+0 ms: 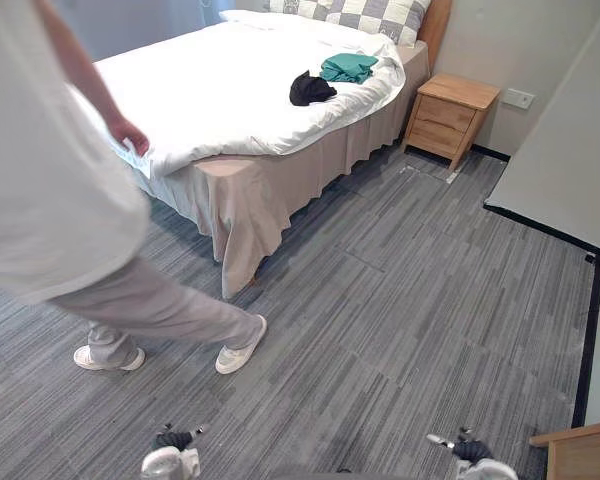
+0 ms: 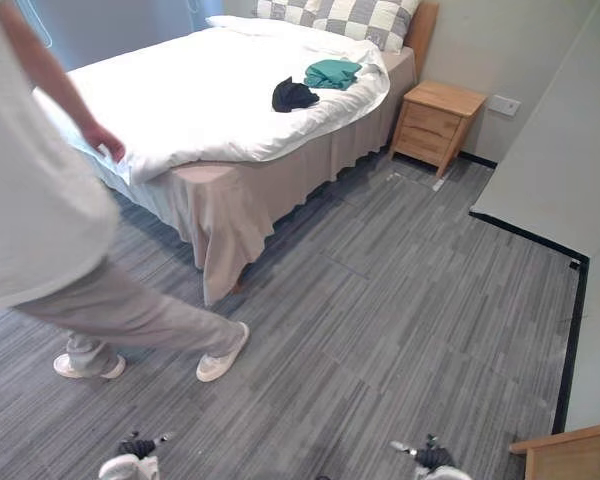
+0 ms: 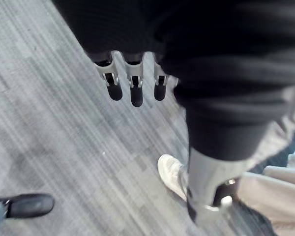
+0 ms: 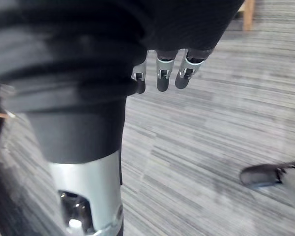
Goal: Tidy the bed and pick cloth on bed and put in laundry
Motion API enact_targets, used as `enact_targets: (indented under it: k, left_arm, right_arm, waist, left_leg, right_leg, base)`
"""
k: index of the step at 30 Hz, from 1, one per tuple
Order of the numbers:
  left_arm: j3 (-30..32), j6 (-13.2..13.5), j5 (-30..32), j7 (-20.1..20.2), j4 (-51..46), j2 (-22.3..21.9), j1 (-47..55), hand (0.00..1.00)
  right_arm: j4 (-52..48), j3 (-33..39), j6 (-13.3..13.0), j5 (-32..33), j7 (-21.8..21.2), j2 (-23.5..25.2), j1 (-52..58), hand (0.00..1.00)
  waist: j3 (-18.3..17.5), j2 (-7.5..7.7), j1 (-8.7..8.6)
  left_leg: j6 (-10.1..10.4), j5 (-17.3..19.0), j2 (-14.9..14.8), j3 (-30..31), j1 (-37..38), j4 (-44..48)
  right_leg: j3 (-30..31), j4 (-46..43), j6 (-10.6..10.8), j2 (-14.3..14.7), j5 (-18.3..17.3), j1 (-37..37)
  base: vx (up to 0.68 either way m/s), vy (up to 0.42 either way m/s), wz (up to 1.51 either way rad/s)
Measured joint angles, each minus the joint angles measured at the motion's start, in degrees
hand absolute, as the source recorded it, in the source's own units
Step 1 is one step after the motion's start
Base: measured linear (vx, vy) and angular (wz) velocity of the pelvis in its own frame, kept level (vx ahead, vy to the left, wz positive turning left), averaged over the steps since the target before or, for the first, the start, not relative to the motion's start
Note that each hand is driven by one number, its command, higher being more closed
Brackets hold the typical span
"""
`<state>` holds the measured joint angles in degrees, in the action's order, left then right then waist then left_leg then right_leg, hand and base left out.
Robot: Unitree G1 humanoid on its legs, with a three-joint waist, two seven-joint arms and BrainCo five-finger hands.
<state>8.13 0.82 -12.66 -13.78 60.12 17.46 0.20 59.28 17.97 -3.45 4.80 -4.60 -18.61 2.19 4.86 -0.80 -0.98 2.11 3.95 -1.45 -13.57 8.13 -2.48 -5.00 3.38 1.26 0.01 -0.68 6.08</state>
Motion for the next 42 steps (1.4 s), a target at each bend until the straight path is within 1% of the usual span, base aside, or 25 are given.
enact_targets:
  k: [5, 8, 13, 15, 20, 26, 30, 31, 32, 33, 34, 35, 36, 37, 38, 39, 40, 42]
  left_arm:
    - [1.08, 0.01, -1.02, 0.37, 0.02, 0.03, 0.20, 0.00]
    - [1.49, 0.65, -1.08, 0.70, 0.02, -0.03, 0.63, 0.00]
    - [1.48, 1.36, -1.08, 0.88, 0.02, -0.29, 1.14, 0.00]
    - [1.48, 1.41, -1.07, 1.50, 0.02, -0.37, 1.49, 0.00]
    - [1.48, 1.68, -1.07, 1.57, 0.02, -0.40, 1.86, 0.00]
    - [1.48, 3.49, -0.96, 1.53, 0.02, -1.10, 2.82, 0.00]
    - [1.46, 3.65, -0.95, 1.55, 0.02, -2.14, 2.95, 0.00]
    - [1.44, 3.65, -0.93, 1.57, 0.02, -2.25, 2.94, 0.00]
    - [1.30, 3.64, -0.93, 1.61, 0.02, -2.35, 2.87, 0.00]
    - [0.72, 3.64, -0.96, 1.63, 0.02, -2.14, 2.23, 0.00]
    - [0.21, 3.64, -0.99, 1.62, 0.03, -1.95, 1.85, 0.00]
    - [-1.30, 3.63, -1.11, 1.62, 0.11, -1.59, 1.19, 0.00]
    - [-2.03, 3.64, -1.31, 1.60, 0.19, -1.28, 0.86, 0.00]
    - [-2.57, 3.68, -1.88, 1.61, 0.21, -0.99, 0.77, 0.00]
    - [-2.66, 3.65, -2.61, 1.63, 0.30, -0.96, 0.88, 0.00]
    - [-2.63, 3.65, -2.81, 1.64, 0.29, -0.95, 1.02, 0.00]
    - [-2.60, 3.65, -2.86, 1.76, 0.30, -0.77, 1.20, 0.00]
    - [-2.56, 3.70, -2.84, 2.19, 0.29, -0.38, 0.97, 0.00]
  right_arm:
    - [0.04, -0.09, -1.03, -0.22, -1.07, -0.01, 0.06, 0.00]
    - [0.03, -0.20, -1.90, -0.26, -1.55, -0.01, 0.07, 0.00]
    - [0.03, -0.30, -2.40, -0.30, -1.63, -0.01, 0.09, 0.00]
    - [0.03, -0.40, -2.47, -0.31, -1.62, -0.01, 0.15, 0.00]
    - [0.03, -0.41, -2.47, -0.33, -1.58, 0.00, 0.26, 0.00]
    - [0.03, -0.49, -2.48, -0.35, -1.50, 0.08, 0.48, 0.00]
    - [-0.01, -0.53, -2.48, -0.35, -1.50, 0.19, 1.17, 0.00]
    - [-0.01, -0.53, -2.48, -0.37, -1.50, 0.20, 1.26, 0.00]
    - [-0.01, -0.55, -2.48, -0.35, -1.48, 0.22, 1.12, 0.00]
    - [-0.06, -0.79, -2.48, -0.31, -1.46, 0.39, 0.84, 0.00]
    - [-0.05, -1.05, -2.48, -0.27, -1.45, 0.47, 0.64, 0.00]
    - [-0.04, -2.47, -2.48, -0.17, -1.41, 0.50, -0.24, 0.00]
    - [-0.04, -3.64, -2.51, -0.17, -1.42, 0.88, -1.25, 0.00]
    - [-0.02, -4.20, -2.51, -0.18, -1.43, 1.35, -1.50, 0.00]
    - [0.43, -4.72, -2.51, -0.24, -1.47, 2.09, -0.82, 0.00]
    - [0.89, -4.72, -2.43, -0.25, -1.50, 2.47, -0.39, 0.00]
    - [1.17, -4.72, -2.40, -0.23, -1.75, 2.89, 0.17, 0.00]
    - [1.83, -4.71, -2.38, -0.17, -2.16, 3.01, 0.23, 0.00]
  waist:
    - [0.08, 0.11, -0.21]
    - [0.09, 0.13, -0.27]
    - [0.05, 0.14, -0.36]
    - [-0.01, 0.21, -0.42]
    - [-0.43, 0.38, -0.45]
    - [-1.60, 0.44, -0.60]
    - [-1.59, 0.43, -0.60]
    - [-1.45, 0.47, -0.60]
    - [-0.91, 0.42, -0.60]
    - [0.36, 0.84, -0.75]
    - [1.05, 1.22, -0.83]
    - [2.88, 1.74, -0.69]
    - [3.85, 2.03, -0.64]
    - [4.79, 2.19, -0.42]
    - [5.77, 2.23, -0.57]
    - [6.02, 2.51, -0.69]
    - [6.46, 1.73, -1.09]
    - [6.84, 1.12, -2.03]
  left_leg:
    - [0.16, -0.07, 0.00, -0.11, 0.07, -0.38]
    - [0.17, -0.06, 0.00, -0.16, 0.08, -0.37]
    - [0.17, -0.06, 0.00, -0.18, 0.08, -0.35]
    - [0.17, -0.06, 0.00, -0.20, 0.09, -0.33]
    - [0.17, -0.07, 0.00, -0.26, 0.11, -0.32]
    - [0.17, -0.06, 0.00, -0.51, 0.39, -0.34]
    - [0.17, -0.04, 0.01, -0.69, 0.50, -0.33]
    - [0.21, 0.09, 0.07, -0.85, 0.57, -0.29]
    - [0.37, 0.49, 0.08, -1.03, 0.83, -0.09]
    - [0.08, 1.48, 0.40, -1.14, 0.86, 1.41]
    - [-0.20, 2.00, 0.65, -1.37, 0.83, 2.33]
    - [-0.93, 3.27, 1.02, -2.08, 0.21, 4.37]
    - [-1.85, 4.90, 1.08, -3.11, -0.40, 6.59]
    - [-2.04, 5.65, 1.11, -3.56, -0.05, 7.70]
    - [-2.02, 6.42, 1.20, -3.81, 1.42, 8.84]
    - [-1.43, 6.91, 0.73, -3.58, 2.45, 9.24]
    - [-1.06, 8.05, -0.52, -3.20, 3.21, 9.97]
    - [0.00, 9.30, -3.16, -2.38, 3.53, 10.94]
  right_leg:
    - [-0.45, 0.00, 0.01, 0.00, -0.02, -0.10]
    - [-0.53, 0.00, 0.01, -0.01, -0.02, -0.11]
    - [-0.60, -0.01, 0.00, -0.03, -0.02, -0.09]
    - [-0.62, -0.01, 0.00, -0.04, -0.02, -0.08]
    - [-0.64, -0.02, 0.00, -0.06, -0.02, -0.05]
    - [-0.61, -0.09, 0.00, -0.08, -0.02, 0.12]
    - [-0.59, -0.36, -0.10, -0.09, -0.09, 0.06]
    - [-0.59, -1.88, -0.78, -0.20, -1.13, -0.62]
    - [-0.58, -6.87, -0.50, -0.53, -3.77, -2.57]
    - [-0.65, -13.97, 0.77, -1.54, -7.19, -5.56]
    - [-0.77, -17.49, 1.91, -2.22, -8.59, -6.90]
    - [-1.54, -26.57, 4.21, -3.78, -10.22, -10.50]
    - [-2.88, -35.26, 4.36, -5.37, -10.11, -15.09]
    - [-4.07, -40.98, 4.09, -6.70, -9.87, -17.77]
    - [-6.16, -49.11, 3.45, -9.57, -10.81, -20.67]
    - [-6.95, -50.42, 4.19, -10.05, -12.07, -21.00]
    - [-6.96, -48.40, 4.83, -9.44, -13.23, -21.03]
    - [-7.07, -40.20, 4.64, -7.19, -12.84, -21.05]
  base:
    - [-0.01, -0.027, 0.00]
    - [-0.02, -0.033, 0.00]
    - [-0.03, -0.034, 0.00]
    - [-0.03, -0.036, 0.00]
    - [-0.02, -0.028, 0.00]
    - [0.00, 0.000, 0.00]
    - [0.00, 0.000, -0.01]
    - [-0.02, -0.007, -0.05]
    - [-0.04, -0.005, -0.02]
    - [-0.06, 0.000, -0.02]
    - [-0.07, 0.010, -0.18]
    - [-0.12, 0.016, -0.37]
    - [-0.11, 0.022, -0.45]
    - [-0.05, 0.036, -0.31]
    - [0.07, 0.028, -0.21]
    - [0.15, 0.001, -0.11]
    - [0.21, -0.061, -0.03]
    - [0.24, -0.137, 0.13]
